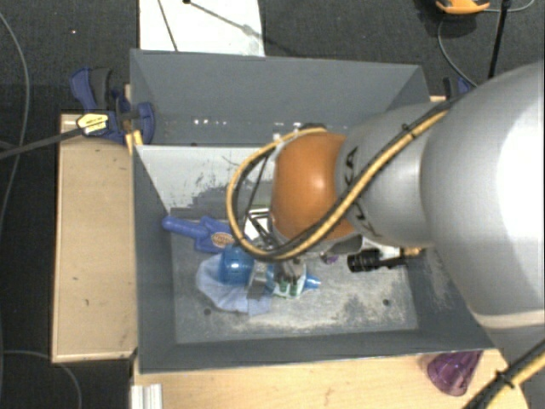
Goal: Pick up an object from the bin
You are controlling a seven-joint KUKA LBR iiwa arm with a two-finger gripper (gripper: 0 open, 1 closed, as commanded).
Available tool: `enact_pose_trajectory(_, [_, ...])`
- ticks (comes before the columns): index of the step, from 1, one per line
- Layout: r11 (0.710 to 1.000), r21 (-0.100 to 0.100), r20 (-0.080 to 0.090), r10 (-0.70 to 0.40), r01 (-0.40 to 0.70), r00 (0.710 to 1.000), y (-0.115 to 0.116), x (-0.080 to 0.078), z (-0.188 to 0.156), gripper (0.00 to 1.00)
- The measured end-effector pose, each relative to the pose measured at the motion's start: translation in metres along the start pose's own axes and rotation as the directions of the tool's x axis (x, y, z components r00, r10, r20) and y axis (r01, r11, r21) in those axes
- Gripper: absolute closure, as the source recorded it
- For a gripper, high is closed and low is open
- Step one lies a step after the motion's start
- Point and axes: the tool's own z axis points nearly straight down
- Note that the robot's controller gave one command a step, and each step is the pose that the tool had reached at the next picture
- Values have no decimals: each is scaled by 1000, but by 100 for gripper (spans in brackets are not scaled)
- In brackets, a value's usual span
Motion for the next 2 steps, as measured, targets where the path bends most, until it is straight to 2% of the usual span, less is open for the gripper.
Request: enact_pose_trajectory(2, [1000, -2, 4, -1, 1, 1000, 0, -1, -26, 100])
